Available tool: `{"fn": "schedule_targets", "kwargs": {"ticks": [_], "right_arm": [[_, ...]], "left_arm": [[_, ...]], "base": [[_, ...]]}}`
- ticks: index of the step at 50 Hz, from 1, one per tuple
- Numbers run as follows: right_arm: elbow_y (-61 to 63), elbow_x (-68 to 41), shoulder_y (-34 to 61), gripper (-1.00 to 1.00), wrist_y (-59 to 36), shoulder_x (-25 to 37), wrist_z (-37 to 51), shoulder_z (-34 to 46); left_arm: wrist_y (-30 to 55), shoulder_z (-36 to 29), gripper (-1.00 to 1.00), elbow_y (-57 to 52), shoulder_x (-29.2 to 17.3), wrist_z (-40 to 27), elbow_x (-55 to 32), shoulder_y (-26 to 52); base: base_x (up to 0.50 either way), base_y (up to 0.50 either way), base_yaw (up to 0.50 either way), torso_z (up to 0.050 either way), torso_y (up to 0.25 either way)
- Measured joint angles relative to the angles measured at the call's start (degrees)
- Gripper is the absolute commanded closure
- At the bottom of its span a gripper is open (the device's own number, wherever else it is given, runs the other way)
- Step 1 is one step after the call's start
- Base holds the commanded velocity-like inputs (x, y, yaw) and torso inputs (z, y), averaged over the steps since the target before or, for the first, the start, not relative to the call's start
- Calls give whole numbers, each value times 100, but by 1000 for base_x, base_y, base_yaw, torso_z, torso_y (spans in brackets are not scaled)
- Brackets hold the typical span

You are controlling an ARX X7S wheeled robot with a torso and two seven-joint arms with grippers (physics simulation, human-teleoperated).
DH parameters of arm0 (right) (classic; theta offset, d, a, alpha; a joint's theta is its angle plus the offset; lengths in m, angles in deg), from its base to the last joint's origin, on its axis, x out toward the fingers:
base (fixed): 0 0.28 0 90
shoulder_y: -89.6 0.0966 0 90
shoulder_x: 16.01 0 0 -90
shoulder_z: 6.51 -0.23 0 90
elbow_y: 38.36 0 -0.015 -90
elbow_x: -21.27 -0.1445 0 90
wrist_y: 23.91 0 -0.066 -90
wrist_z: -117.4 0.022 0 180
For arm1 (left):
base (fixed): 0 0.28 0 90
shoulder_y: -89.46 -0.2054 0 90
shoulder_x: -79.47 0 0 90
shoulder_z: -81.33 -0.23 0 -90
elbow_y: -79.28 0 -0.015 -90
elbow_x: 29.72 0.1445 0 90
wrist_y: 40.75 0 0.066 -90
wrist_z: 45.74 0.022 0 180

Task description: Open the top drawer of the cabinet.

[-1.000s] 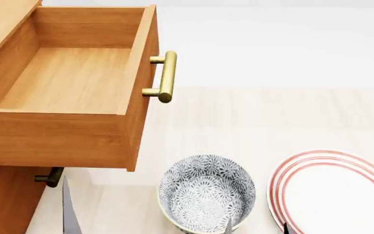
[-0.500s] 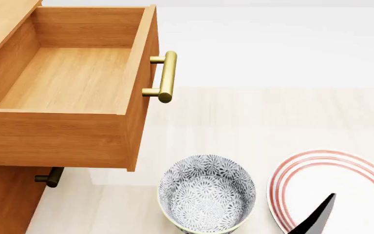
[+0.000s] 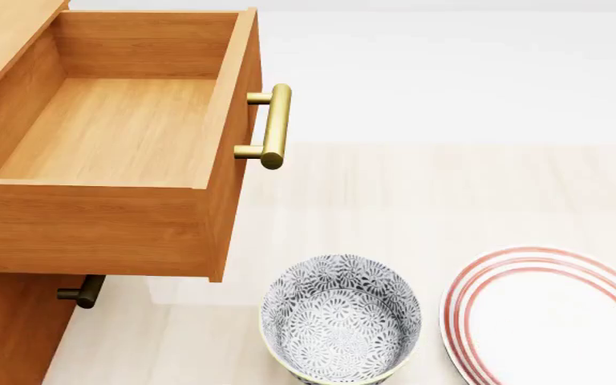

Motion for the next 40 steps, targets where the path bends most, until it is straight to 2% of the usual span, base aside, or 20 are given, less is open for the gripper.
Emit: {"fn": "schedule_targets", "kwargs": {"ticks": [16,40], "right_arm": [[818,629,-73,-100,-187,346,657,-1157],[1058,701,-101,-100,-274,514,899,-1447]], "left_arm": [[4,1132,-100,-218,8,133,263,-421],[-109,1536,-100,-274,185,384,483,-487]], "base": [[0,0,0,0,0],[0,0,0,0,0]]}}
